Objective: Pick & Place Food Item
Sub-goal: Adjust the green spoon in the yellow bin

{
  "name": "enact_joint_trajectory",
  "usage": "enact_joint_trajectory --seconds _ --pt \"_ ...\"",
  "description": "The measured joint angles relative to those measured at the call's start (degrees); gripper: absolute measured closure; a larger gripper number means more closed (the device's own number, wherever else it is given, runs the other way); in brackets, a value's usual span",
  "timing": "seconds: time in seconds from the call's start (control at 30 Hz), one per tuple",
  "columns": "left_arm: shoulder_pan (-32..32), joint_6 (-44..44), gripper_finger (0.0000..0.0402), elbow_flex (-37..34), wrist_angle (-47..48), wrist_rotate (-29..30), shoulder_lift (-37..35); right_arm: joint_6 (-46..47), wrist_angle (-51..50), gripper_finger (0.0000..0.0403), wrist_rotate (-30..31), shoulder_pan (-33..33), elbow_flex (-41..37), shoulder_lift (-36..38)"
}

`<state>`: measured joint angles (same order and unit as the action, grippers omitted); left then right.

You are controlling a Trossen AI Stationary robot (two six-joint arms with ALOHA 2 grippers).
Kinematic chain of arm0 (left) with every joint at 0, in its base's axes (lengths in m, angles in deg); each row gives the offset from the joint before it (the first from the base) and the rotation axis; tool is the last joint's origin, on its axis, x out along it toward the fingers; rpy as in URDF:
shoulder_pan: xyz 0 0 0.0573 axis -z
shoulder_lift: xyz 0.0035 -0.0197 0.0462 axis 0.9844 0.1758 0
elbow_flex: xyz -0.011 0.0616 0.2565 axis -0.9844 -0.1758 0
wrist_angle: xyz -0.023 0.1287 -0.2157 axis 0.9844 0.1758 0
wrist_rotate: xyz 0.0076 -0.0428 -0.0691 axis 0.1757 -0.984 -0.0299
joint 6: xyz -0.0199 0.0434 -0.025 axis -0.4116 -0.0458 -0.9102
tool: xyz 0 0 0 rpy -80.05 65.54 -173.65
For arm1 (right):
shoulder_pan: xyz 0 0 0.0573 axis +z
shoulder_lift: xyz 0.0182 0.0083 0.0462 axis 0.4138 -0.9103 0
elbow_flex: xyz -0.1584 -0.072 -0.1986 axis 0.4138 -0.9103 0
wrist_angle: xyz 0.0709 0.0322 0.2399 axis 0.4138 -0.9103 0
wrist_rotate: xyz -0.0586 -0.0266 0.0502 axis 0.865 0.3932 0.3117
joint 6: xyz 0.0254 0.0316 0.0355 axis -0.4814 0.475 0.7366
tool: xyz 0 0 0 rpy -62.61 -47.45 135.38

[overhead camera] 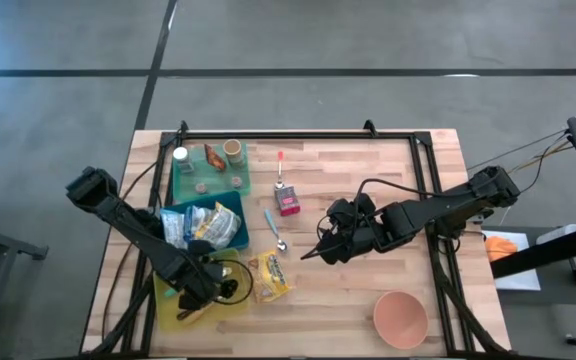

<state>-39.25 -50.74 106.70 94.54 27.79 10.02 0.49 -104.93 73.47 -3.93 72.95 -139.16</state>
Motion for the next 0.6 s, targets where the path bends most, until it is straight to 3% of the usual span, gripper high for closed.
enact_joint_trajectory --seconds 0.33,0.6 --pt "0.00 7.12 0.0213 -1.08 -6.03 0.30 0.02 -0.02 -0.02 0.0140 -0.01 0.00 0.00 0.00" --pt "0.00 8.90 0.0249 -3.35 -8.43 0.08 0.03 -0.02 -0.04 0.0140 0.01 0.00 -0.07 0.00"
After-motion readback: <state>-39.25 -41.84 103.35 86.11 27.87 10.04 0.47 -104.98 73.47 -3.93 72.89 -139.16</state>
